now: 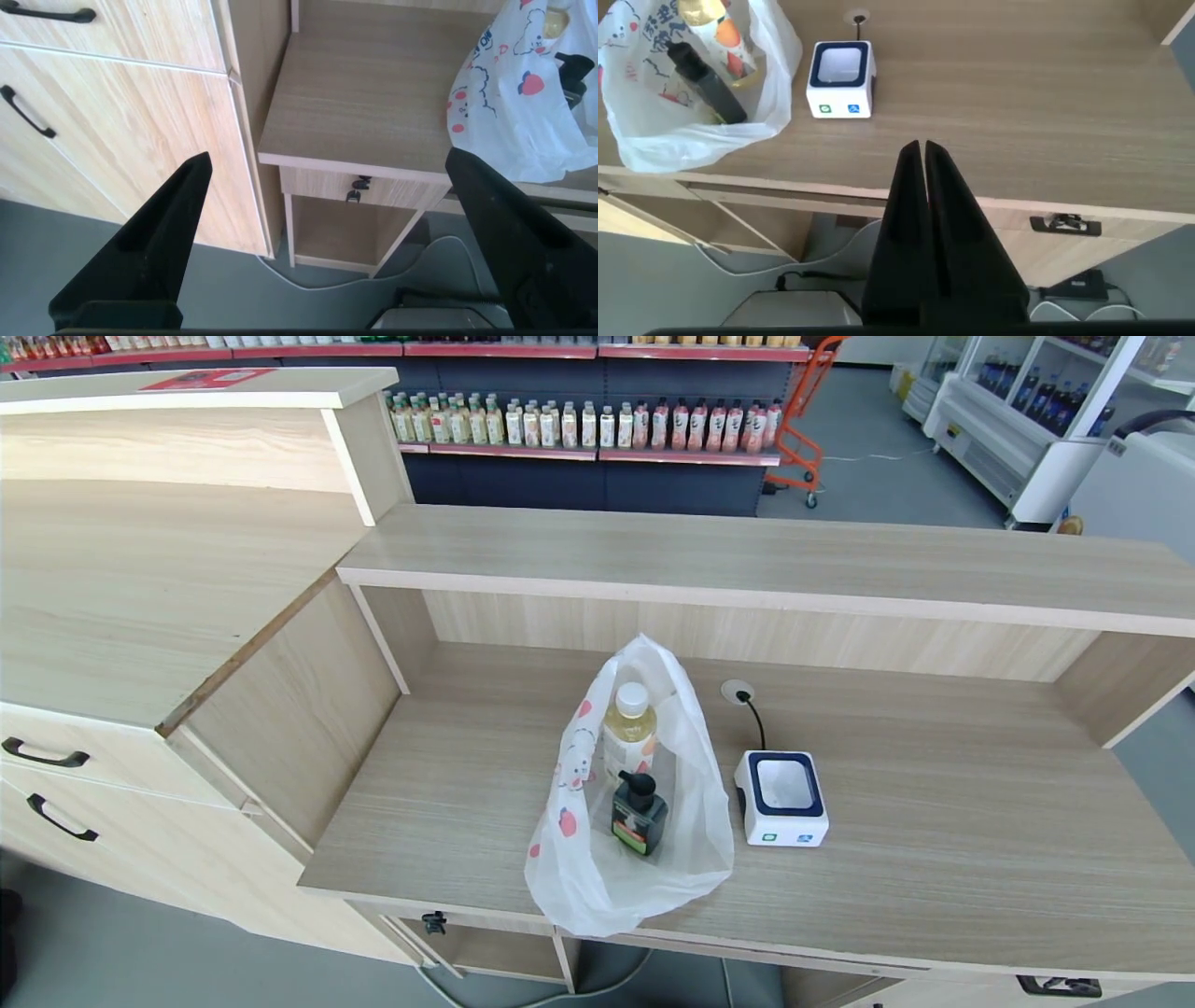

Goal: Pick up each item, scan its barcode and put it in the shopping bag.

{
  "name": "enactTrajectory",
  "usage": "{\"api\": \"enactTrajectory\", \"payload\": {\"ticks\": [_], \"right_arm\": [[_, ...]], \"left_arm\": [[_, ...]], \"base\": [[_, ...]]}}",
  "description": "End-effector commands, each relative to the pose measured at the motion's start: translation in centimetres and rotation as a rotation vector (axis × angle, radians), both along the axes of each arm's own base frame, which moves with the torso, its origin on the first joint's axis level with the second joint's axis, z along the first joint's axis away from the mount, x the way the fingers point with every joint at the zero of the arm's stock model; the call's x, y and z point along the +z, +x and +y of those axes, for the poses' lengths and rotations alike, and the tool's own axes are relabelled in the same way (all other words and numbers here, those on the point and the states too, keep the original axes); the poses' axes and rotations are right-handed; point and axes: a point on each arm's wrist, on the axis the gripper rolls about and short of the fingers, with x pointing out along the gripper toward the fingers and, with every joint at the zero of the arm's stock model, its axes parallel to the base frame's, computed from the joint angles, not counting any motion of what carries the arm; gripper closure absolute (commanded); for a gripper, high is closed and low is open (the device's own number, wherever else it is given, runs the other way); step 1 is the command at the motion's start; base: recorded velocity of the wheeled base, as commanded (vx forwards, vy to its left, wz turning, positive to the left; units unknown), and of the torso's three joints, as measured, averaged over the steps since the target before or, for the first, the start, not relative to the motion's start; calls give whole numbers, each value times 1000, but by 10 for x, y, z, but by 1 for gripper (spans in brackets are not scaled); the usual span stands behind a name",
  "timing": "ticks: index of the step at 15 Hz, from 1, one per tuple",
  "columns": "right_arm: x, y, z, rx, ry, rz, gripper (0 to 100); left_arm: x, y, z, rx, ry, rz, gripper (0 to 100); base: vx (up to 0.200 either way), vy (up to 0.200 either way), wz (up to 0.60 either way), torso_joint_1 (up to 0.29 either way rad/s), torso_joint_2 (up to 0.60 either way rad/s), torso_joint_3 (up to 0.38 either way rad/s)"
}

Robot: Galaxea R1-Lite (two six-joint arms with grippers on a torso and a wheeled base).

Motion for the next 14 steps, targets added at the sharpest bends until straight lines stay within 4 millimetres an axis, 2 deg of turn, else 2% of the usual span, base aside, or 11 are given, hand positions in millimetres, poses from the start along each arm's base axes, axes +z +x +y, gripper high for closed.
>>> {"api": "enactTrajectory", "payload": {"ticks": [1, 11, 14], "right_arm": [[0, 0, 0, 1, 3, 5, 100], [0, 0, 0, 1, 3, 5, 100], [0, 0, 0, 1, 3, 5, 100]], "left_arm": [[0, 0, 0, 0, 1, 3, 0], [0, 0, 0, 0, 4, 0, 0], [0, 0, 0, 0, 4, 0, 0]], "base": [[0, -200, 0, -2, 2, 2], [0, -200, 0, 1, 1, 1], [0, 0, 0, 0, 0, 0]]}}
